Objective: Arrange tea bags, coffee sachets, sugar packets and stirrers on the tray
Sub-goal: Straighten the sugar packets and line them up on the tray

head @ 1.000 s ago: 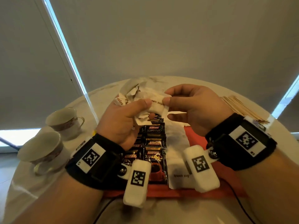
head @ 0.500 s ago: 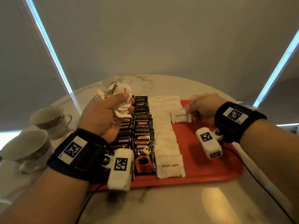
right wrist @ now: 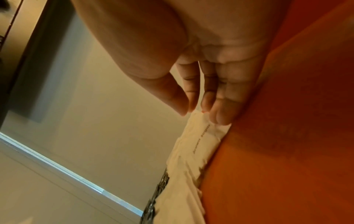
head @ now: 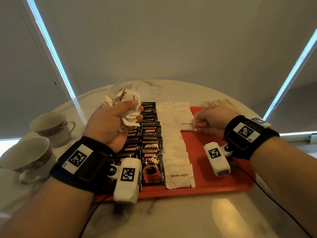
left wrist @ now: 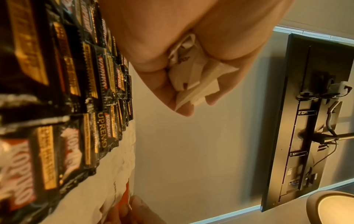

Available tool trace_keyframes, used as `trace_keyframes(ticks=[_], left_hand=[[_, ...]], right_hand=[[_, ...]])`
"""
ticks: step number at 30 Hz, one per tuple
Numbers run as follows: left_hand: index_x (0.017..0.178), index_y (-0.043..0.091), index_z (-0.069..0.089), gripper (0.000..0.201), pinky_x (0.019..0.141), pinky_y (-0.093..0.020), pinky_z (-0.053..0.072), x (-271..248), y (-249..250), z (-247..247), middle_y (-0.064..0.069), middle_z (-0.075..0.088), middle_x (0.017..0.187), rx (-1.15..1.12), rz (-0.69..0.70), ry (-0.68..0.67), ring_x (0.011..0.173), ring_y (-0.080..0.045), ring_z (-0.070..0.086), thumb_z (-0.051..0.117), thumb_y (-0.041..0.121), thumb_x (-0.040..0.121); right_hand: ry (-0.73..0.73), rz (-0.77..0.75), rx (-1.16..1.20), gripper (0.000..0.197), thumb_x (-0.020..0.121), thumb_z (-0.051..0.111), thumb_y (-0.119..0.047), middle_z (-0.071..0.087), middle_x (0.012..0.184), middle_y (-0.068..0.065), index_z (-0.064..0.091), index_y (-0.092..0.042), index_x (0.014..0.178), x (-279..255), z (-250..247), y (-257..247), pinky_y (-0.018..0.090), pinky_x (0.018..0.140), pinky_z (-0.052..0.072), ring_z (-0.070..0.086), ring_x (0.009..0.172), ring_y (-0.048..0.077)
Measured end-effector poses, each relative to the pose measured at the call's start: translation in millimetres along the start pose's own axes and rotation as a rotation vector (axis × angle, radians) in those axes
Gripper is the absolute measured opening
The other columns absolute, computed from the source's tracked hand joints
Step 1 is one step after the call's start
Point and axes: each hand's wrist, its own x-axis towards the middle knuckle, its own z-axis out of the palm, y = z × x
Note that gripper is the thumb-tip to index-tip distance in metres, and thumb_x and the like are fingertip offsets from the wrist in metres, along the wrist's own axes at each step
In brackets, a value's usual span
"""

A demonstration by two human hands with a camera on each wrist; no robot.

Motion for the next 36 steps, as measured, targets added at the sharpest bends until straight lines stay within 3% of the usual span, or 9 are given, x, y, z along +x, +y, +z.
trace_keyframes(ticks=[3, 7, 12, 15, 18, 22, 27, 32, 36], left_hand=[[0.113, 0.009, 0.068, 0.021, 0.056, -0.024, 0.058, 0, -2, 0, -0.013, 0.074, 0.09, -0.008, -0.012, 0.01, 0.071, -0.017, 0.074, 0.069, 0.005, 0.093], [0.113, 0.013, 0.069, 0.02, 0.057, -0.026, 0.06, -4, -1, 4, -0.014, 0.073, 0.094, -0.059, -0.07, -0.024, 0.074, -0.02, 0.073, 0.071, 0.011, 0.092], [0.114, 0.013, 0.069, 0.033, 0.052, -0.029, 0.059, -8, -2, 9, -0.018, 0.073, 0.092, -0.068, -0.115, -0.076, 0.062, -0.023, 0.068, 0.073, 0.025, 0.083], [0.121, 0.008, 0.071, 0.047, 0.055, -0.029, 0.059, -6, -3, 5, -0.016, 0.075, 0.099, -0.043, -0.111, -0.07, 0.066, -0.023, 0.071, 0.077, 0.028, 0.079], [0.129, 0.005, 0.07, 0.063, 0.066, -0.035, 0.06, -4, -5, 1, -0.021, 0.074, 0.116, 0.002, -0.139, -0.089, 0.081, -0.029, 0.072, 0.088, 0.033, 0.075], [0.12, 0.003, 0.073, 0.046, 0.049, -0.028, 0.057, -3, -6, 1, -0.021, 0.075, 0.107, 0.034, -0.149, -0.078, 0.065, -0.024, 0.071, 0.078, 0.026, 0.081], [0.131, 0.002, 0.068, 0.053, 0.047, -0.027, 0.055, -1, -1, 0, -0.023, 0.074, 0.121, -0.014, -0.199, -0.03, 0.07, -0.025, 0.073, 0.073, 0.027, 0.084], [0.123, 0.003, 0.071, 0.055, 0.05, -0.027, 0.057, -8, -4, 6, -0.019, 0.076, 0.105, 0.031, -0.224, -0.133, 0.078, -0.028, 0.073, 0.077, 0.039, 0.083], [0.115, 0.008, 0.074, 0.039, 0.063, -0.035, 0.06, -7, -8, 1, -0.018, 0.077, 0.099, 0.124, -0.142, -0.126, 0.085, -0.033, 0.075, 0.078, 0.015, 0.076]], right_hand=[[0.006, -0.013, 0.036, 0.002, 0.096, 0.065, -0.006, 0.068, 0.094, 0.014, 0.064, -0.004, 0.097, 0, 2, 0, 0.034, 0.077, 0.061, 0.068, 0.08, 0.022], [-0.003, -0.18, 0.12, 0.003, 0.093, 0.069, -0.007, 0.06, 0.079, 0.008, 0.067, -0.005, 0.095, -11, 12, -10, 0.03, 0.063, 0.055, 0.059, 0.063, 0.015], [-0.417, -0.312, 0.041, 0.022, 0.089, 0.077, -0.024, 0.069, 0.08, 0.004, 0.07, -0.008, 0.102, -51, 63, -34, 0.03, 0.064, 0.051, 0.067, 0.07, 0.016], [-0.529, -0.333, 0.13, 0.024, 0.091, 0.074, -0.021, 0.074, 0.085, 0.007, 0.066, -0.005, 0.108, -63, 83, -36, 0.024, 0.058, 0.052, 0.072, 0.073, 0.023], [-0.507, -0.338, 0.321, 0.017, 0.09, 0.073, -0.008, 0.07, 0.084, 0.009, 0.064, -0.003, 0.103, -63, 86, -30, 0.026, 0.053, 0.055, 0.069, 0.069, 0.021], [-0.446, -0.379, 0.381, 0.015, 0.085, 0.074, -0.003, 0.07, 0.088, 0.011, 0.064, -0.009, 0.095, -55, 84, -24, 0.031, 0.061, 0.057, 0.067, 0.078, 0.023], [-0.454, -0.381, 0.43, 0.011, 0.09, 0.068, 0.0, 0.073, 0.09, 0.011, 0.069, -0.003, 0.101, -56, 77, -27, 0.032, 0.062, 0.059, 0.07, 0.076, 0.021], [-0.425, -0.479, 0.287, 0.019, 0.091, 0.069, -0.001, 0.071, 0.092, 0.017, 0.067, 0.008, 0.107, -57, 79, -22, 0.039, 0.07, 0.062, 0.069, 0.081, 0.027], [-0.369, -0.501, 0.247, 0.011, 0.092, 0.07, -0.01, 0.073, 0.083, 0.011, 0.071, 0.001, 0.096, -60, 78, -22, 0.032, 0.059, 0.06, 0.071, 0.073, 0.023]])
